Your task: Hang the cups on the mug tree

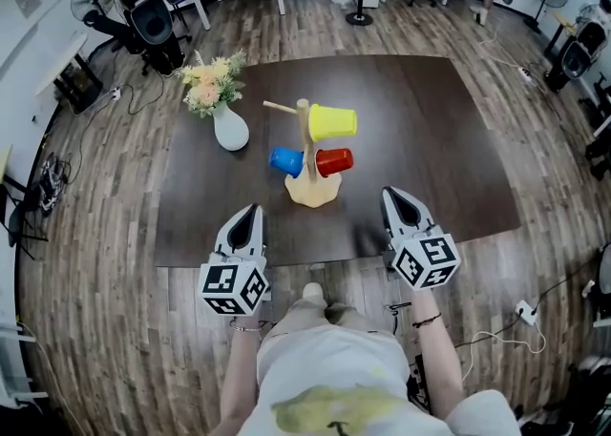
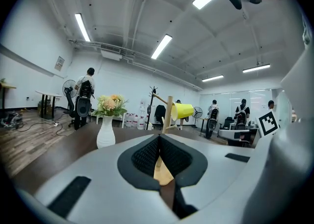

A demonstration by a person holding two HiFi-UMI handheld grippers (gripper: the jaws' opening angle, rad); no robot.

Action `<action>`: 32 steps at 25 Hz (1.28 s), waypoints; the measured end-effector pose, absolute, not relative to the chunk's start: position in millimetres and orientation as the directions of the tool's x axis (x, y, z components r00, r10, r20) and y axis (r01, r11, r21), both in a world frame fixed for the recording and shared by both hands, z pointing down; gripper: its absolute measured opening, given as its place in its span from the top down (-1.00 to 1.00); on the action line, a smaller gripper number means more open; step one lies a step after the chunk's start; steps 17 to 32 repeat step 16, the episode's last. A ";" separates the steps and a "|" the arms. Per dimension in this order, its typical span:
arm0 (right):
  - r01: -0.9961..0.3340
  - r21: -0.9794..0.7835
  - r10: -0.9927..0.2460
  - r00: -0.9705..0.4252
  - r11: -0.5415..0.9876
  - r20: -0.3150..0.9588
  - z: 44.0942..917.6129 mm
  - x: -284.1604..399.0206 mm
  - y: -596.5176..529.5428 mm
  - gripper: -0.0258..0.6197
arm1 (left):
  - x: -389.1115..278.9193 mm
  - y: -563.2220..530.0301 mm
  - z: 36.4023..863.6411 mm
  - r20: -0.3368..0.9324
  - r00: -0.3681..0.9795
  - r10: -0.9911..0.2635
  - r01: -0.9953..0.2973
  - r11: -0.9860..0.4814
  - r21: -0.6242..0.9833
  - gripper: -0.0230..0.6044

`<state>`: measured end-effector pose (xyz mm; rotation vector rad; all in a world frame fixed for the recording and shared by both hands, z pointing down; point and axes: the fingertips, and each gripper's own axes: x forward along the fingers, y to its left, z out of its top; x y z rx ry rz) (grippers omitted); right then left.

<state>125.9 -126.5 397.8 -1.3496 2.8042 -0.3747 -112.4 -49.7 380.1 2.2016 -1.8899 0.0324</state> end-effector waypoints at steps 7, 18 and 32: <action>-0.763 -0.217 -0.767 -0.636 0.609 0.086 396.4 125.7 -126.4 0.86 | -116.5 -45.6 374.8 0.159 0.146 -0.976 -0.981 -0.122 0.151 0.85; -0.757 -0.204 -0.761 -0.644 0.621 0.072 390.6 127.1 -122.4 0.86 | -115.3 -38.5 369.0 0.146 0.133 -0.980 -0.984 -0.113 0.137 0.85; -0.757 -0.204 -0.761 -0.644 0.621 0.072 390.6 127.1 -122.4 0.86 | -115.3 -38.5 369.0 0.146 0.133 -0.980 -0.984 -0.113 0.137 0.85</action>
